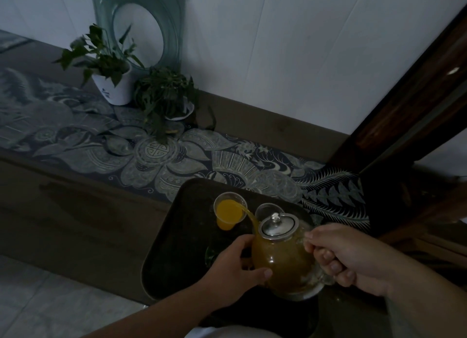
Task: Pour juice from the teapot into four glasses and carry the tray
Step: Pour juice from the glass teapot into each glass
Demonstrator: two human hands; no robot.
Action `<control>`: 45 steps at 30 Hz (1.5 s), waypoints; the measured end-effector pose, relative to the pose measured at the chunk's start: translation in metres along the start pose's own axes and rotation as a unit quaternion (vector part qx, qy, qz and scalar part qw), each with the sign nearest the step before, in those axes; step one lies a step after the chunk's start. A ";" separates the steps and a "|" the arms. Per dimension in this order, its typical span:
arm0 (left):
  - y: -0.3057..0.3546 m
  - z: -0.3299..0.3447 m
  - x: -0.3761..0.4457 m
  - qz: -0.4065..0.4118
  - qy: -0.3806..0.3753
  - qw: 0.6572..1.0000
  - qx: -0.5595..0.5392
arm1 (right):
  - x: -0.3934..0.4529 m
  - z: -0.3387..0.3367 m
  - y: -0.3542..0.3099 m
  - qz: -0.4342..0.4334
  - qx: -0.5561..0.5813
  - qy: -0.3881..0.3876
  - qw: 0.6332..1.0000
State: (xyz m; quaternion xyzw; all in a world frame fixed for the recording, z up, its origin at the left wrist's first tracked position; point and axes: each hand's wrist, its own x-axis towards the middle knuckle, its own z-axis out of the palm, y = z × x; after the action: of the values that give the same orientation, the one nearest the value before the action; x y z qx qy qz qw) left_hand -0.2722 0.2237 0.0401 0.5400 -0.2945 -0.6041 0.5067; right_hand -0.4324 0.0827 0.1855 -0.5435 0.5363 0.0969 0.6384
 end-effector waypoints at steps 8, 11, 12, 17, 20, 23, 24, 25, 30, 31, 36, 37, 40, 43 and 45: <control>0.008 -0.003 -0.004 0.006 0.015 0.999 0.037 | 0.003 0.004 0.012 -0.023 0.023 0.020 0.999; 0.012 -0.006 -0.006 0.002 0.019 0.999 0.049 | 0.007 0.005 0.017 -0.028 0.040 0.015 0.999; 0.013 -0.006 -0.007 0.000 0.020 0.998 0.053 | 0.008 0.006 0.018 -0.029 0.042 0.015 0.999; 0.018 -0.010 -0.007 -0.002 0.028 0.996 0.089 | 0.014 0.011 0.023 -0.037 0.045 0.021 0.998; 0.020 -0.010 -0.007 0.003 0.042 0.993 0.112 | 0.018 0.014 0.026 -0.034 0.058 0.027 0.997; 0.023 -0.011 -0.009 0.009 0.049 0.991 0.126 | 0.020 0.016 0.029 -0.035 0.063 0.031 0.997; 0.023 -0.011 -0.009 0.013 0.050 0.990 0.129 | 0.021 0.017 0.031 -0.038 0.065 0.032 0.997; 0.023 -0.011 -0.010 0.017 0.053 0.990 0.132 | 0.021 0.017 0.033 -0.042 0.067 0.032 0.996; 0.026 -0.013 -0.011 0.042 0.070 0.984 0.161 | 0.020 0.018 0.039 -0.065 0.091 0.023 0.994; 0.027 -0.013 -0.011 0.047 0.074 0.982 0.169 | 0.019 0.019 0.040 -0.069 0.097 0.024 0.993; 0.035 -0.005 -0.011 0.077 0.089 0.970 0.211 | 0.009 0.010 0.041 -0.097 0.136 0.026 0.986; 0.039 -0.002 -0.011 0.084 0.087 0.967 0.222 | 0.006 0.006 0.041 -0.101 0.142 0.026 0.984; 0.048 0.008 -0.008 0.105 0.076 0.960 0.248 | -0.002 -0.008 0.044 -0.108 0.152 0.030 0.982; 0.051 0.019 -0.001 0.111 0.050 0.963 0.241 | -0.009 -0.022 0.049 -0.108 0.147 0.038 0.983; 0.049 0.026 0.006 0.106 0.037 0.966 0.232 | -0.014 -0.029 0.052 -0.110 0.147 0.045 0.982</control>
State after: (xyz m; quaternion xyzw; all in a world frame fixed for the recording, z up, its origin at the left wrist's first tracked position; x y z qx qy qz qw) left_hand -0.2823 0.1981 0.0886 0.6300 -0.4633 -0.4420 0.4395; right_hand -0.4916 0.0863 0.1708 -0.5030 0.5096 -0.0782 0.6936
